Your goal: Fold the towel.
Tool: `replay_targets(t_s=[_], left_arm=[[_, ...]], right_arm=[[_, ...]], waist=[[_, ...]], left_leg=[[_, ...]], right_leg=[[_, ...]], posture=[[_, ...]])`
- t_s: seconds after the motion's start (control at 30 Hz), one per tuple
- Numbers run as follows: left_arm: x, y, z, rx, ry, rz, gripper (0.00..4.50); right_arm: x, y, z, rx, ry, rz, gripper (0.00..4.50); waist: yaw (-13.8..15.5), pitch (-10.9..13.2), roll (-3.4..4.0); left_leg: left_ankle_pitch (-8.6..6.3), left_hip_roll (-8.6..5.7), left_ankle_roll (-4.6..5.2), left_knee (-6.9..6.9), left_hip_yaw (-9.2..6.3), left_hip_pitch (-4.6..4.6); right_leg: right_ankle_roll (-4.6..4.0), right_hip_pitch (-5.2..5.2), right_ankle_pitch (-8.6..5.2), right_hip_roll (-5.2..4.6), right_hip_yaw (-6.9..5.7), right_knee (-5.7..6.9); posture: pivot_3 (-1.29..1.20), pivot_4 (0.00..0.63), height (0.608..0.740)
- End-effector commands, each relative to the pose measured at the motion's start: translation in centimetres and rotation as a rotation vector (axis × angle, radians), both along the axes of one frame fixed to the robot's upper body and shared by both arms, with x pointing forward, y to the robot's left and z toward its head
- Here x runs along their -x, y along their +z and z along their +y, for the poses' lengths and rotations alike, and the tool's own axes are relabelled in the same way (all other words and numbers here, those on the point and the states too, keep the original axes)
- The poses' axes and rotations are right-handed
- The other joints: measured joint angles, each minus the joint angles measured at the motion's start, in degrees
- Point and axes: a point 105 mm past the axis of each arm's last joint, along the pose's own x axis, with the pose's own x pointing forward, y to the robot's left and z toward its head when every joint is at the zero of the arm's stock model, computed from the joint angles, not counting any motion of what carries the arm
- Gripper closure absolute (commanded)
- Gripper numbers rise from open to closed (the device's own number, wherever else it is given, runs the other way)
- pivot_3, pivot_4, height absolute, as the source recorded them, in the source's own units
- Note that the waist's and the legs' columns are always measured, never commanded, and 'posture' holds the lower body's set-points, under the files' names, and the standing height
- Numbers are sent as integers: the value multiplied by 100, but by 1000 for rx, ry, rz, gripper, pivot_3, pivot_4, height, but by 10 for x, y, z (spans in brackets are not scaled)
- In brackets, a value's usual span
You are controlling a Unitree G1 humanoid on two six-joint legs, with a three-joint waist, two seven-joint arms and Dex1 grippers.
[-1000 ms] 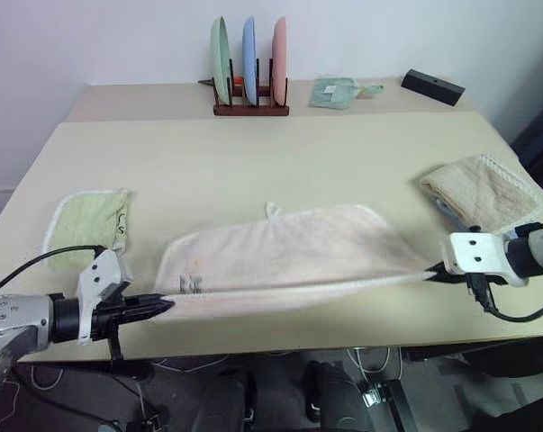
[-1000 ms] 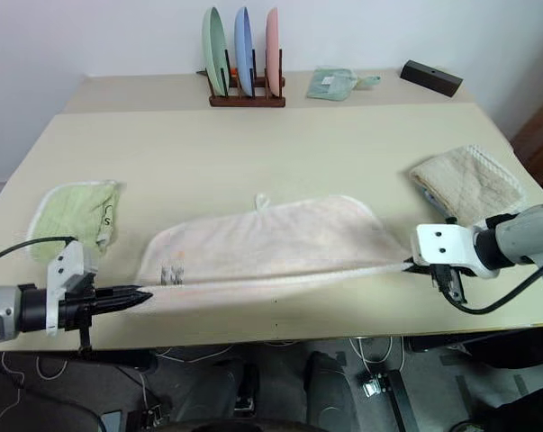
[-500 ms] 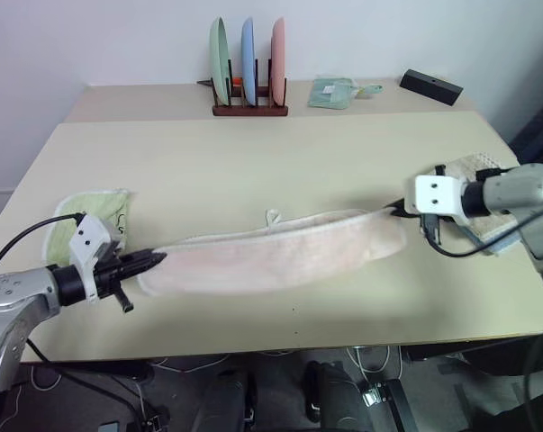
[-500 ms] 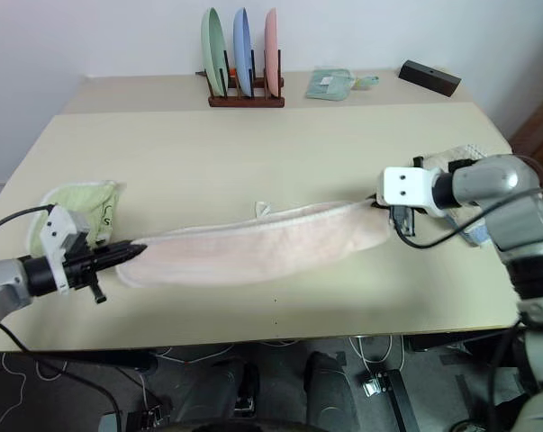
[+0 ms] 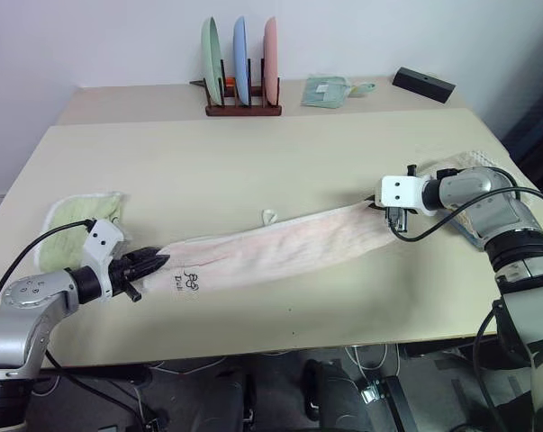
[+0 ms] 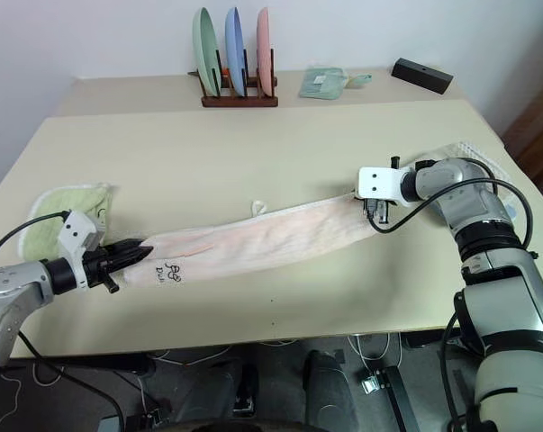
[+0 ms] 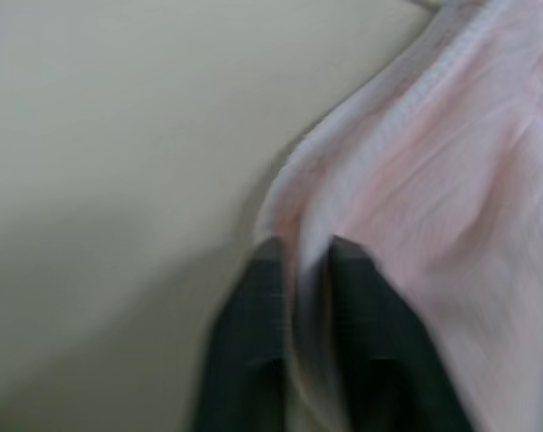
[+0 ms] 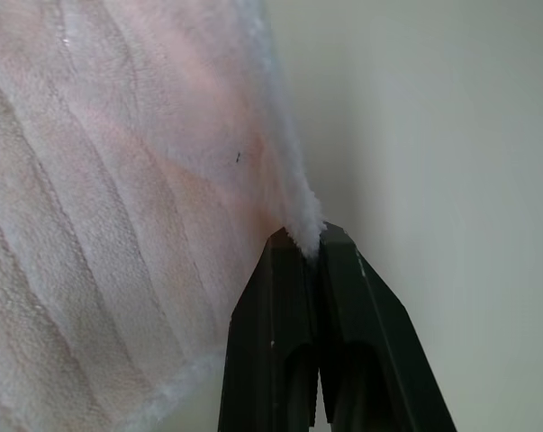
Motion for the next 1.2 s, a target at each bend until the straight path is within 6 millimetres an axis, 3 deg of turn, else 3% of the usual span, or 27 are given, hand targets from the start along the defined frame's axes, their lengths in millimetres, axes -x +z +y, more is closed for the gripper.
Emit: replay_targets(t_s=[0.03,0.13,0.17,0.33,0.37,0.47,0.53,0.6,0.67,0.77,1.0,1.2], left_arm=[[-4,9,9,-39,47,-66,1692],[-6,10,13,-77,67,-96,165],[-6,10,12,-67,70,-98,0],[-11,12,9,-68,84,-143,0],[-15,17,9,-55,96,-169,0],[-32,49,7,10,146,-325,0],[-38,71,-1,75,150,-426,0],[-38,80,-18,100,75,-465,0],[-31,75,-46,81,-78,-438,0],[-16,66,-80,77,-277,-384,0],[10,53,-134,122,-562,-293,0],[17,48,-151,145,-624,-274,0]], right_arm=[[-6,37,-22,9,-76,-167,2654],[-1,40,-32,18,-100,-188,1196],[2,43,-37,14,-112,-210,720],[19,45,-57,54,-149,-243,720],[24,45,-60,13,-175,-217,720],[46,51,-56,-314,-277,-92,46],[61,54,-45,-545,-314,-6,46],[79,46,-37,-755,-379,124,46],[100,29,-29,-953,-484,318,46],[116,14,-24,-1087,-600,453,46],[125,-16,-10,-1295,-799,631,46],[107,-38,-9,-1434,-1000,647,46]], waist=[[17,1,2],[31,1,2],[21,0,1],[19,0,1],[17,0,1],[67,-1,0],[124,-3,-3],[132,-5,-4],[157,-7,-6],[164,-7,-5],[165,-9,-5],[157,-8,-2]], left_leg=[[0,-1,0,0,1,0],[0,-4,0,0,0,-1],[-1,-4,0,0,0,-1],[-1,-4,-1,-1,2,0],[-1,-4,-1,0,2,0],[0,-3,-1,1,-7,0],[0,-3,-1,3,-6,0],[0,-3,-1,5,-5,2],[-2,-3,-1,2,-8,3],[-11,-6,11,0,-9,3],[-25,-10,38,-1,-11,1],[-23,-11,41,0,-6,-1]], right_leg=[[0,0,0,-1,0,0],[0,-2,0,-8,0,0],[0,-1,0,-8,0,-1],[0,-1,1,-12,0,0],[0,-1,1,-13,0,1],[1,3,1,-15,-4,3],[3,3,4,-30,-4,6],[10,4,9,-33,-4,5],[10,7,9,-38,-3,3],[8,9,9,-49,-2,-2],[-23,3,3,-48,0,-3],[-20,1,5,-34,-1,1]], posture=[[0,150,737],[0,150,737],[0,150,737],[0,150,737],[0,150,737],[0,150,737],[0,150,737],[0,150,737],[0,150,737],[0,150,737],[0,150,737],[0,150,737]])
